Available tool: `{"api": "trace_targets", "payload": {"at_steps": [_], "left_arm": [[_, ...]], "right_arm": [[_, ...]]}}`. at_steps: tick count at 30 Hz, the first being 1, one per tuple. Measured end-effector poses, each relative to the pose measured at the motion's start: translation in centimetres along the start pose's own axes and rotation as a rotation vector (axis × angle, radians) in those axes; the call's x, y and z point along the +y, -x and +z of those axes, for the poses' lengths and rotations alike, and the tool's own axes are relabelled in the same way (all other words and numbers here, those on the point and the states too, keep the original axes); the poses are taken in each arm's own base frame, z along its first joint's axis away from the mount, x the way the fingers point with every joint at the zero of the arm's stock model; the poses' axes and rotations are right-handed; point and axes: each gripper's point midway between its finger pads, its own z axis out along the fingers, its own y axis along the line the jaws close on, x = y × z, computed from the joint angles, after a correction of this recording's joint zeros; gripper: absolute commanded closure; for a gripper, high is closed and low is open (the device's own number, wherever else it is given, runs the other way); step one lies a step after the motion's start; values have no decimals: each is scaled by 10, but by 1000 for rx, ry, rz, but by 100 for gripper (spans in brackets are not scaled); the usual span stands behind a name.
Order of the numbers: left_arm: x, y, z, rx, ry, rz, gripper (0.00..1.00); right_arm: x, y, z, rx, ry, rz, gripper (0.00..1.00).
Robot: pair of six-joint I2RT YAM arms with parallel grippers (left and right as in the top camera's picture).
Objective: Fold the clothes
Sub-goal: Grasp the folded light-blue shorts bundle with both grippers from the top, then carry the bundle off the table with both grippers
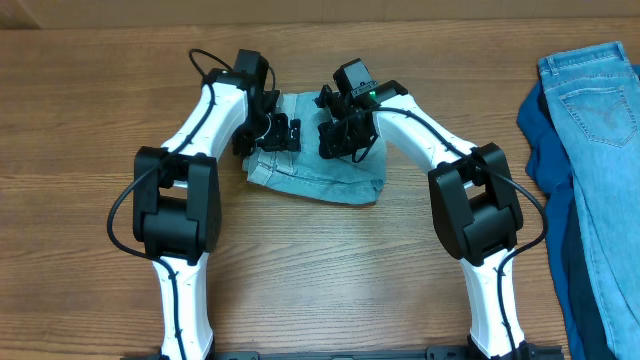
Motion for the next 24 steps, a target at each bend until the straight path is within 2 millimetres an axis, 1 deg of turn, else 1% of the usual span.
{"api": "trace_targets", "payload": {"at_steps": [1, 3, 4, 5, 6, 7, 8, 12, 14, 15, 17, 19, 20, 22, 23, 24], "left_arm": [[-1, 2, 1, -10, 9, -4, 36], [0, 7, 4, -39, 30, -2, 55], [0, 7, 5, -45, 31, 3, 62], [-1, 7, 7, -51, 30, 1, 73], [-1, 6, 7, -51, 27, -1, 87], [-2, 6, 7, -53, 20, 0, 93], [-4, 6, 5, -55, 16, 0, 96], [-5, 5, 3, -51, 12, -1, 96], [-6, 4, -1, -40, 12, -1, 96], [-7, 1, -3, -25, 11, -1, 96], [-11, -1, -14, -2, 20, 9, 96], [-15, 7, -37, -25, 55, 39, 96], [-16, 14, -52, -54, 79, 62, 96], [-18, 23, -82, -114, 116, 87, 96], [-20, 28, -99, -151, 129, 96, 96], [-23, 34, -130, -224, 147, 109, 96]], "right_arm": [[0, 0, 0, 0, 0, 2, 96], [1, 0, 0, -1, 2, 3, 96], [1, 0, 0, -1, 6, 6, 96], [2, 0, 0, -1, 9, 7, 96], [2, 0, 0, 0, 10, 7, 96], [2, 0, 0, -1, 12, 8, 96], [3, 0, 1, 0, 16, 10, 96], [4, -1, 0, 7, 19, 13, 96], [6, -1, -6, 20, 17, 19, 96], [9, 4, -12, 15, 18, 18, 96], [20, 24, -36, -31, 12, 1, 96], [29, 38, -77, -83, -41, 10, 96], [31, 42, -103, -115, -77, 22, 96], [32, 47, -146, -182, -117, 39, 96], [26, 46, -185, -237, -147, 78, 96], [18, 45, -206, -267, -164, 113, 96]]}}
